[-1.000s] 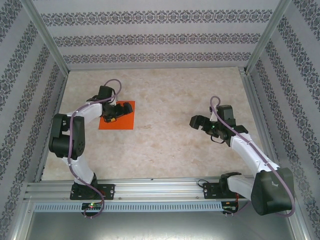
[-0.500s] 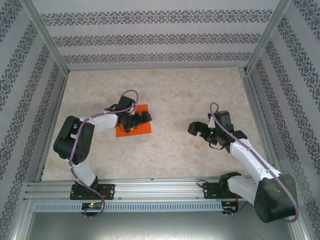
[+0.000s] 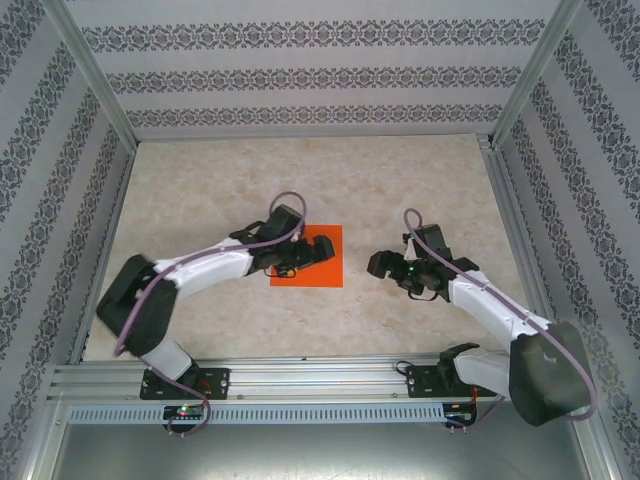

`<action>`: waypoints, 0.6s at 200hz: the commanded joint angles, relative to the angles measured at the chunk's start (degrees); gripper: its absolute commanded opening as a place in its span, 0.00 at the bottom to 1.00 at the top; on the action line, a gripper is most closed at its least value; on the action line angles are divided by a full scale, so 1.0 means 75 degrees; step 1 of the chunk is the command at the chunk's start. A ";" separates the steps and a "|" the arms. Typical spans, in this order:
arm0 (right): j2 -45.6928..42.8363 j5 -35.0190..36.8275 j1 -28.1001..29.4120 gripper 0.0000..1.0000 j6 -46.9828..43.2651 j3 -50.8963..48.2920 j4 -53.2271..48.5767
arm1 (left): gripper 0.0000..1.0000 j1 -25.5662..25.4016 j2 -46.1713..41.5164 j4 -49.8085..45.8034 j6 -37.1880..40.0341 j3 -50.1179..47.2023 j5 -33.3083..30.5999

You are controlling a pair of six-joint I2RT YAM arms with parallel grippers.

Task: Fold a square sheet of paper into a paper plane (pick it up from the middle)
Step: Move the square sheet of paper to the center of the table.

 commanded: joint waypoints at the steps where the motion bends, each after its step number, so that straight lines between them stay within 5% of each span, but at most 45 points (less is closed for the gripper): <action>1: 0.0731 0.0056 0.0797 0.83 0.0562 0.0738 0.0699 | 1.00 0.0516 -0.1363 -0.1000 0.0349 -0.0501 -0.1395; 50: 0.3150 0.0810 0.2629 0.73 0.0806 0.2861 0.0480 | 1.00 0.1323 -0.4056 -0.1376 0.0851 -0.1978 -0.2522; 120: 0.5032 0.1142 0.2880 0.67 0.0337 0.4177 -0.0565 | 1.00 0.1532 -0.5048 -0.1458 0.1501 -0.2569 -0.2340</action>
